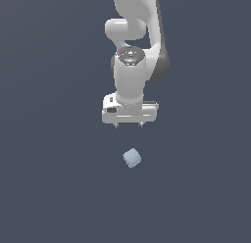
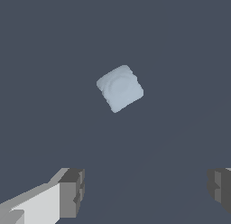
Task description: Pick up the object and move it to a goal position.
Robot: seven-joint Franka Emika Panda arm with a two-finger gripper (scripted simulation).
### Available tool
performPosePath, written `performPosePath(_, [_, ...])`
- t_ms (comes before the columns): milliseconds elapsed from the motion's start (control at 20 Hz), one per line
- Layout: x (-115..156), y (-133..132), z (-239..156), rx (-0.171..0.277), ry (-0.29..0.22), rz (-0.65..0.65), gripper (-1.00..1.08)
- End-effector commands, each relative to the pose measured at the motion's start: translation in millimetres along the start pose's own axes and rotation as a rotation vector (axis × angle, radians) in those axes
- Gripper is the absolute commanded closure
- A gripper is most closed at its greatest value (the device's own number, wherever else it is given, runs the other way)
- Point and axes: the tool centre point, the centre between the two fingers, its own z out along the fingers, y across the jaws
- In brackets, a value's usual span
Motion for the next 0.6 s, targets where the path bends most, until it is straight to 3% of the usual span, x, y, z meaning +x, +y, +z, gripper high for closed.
performPosePath(0, [0.0, 0.0, 0.0, 0.000, 0.000, 0.000, -0.92])
performPosePath(550, [-8.5, -30.9, 7.1, -0.004, -0.024, -0.043, -0.92])
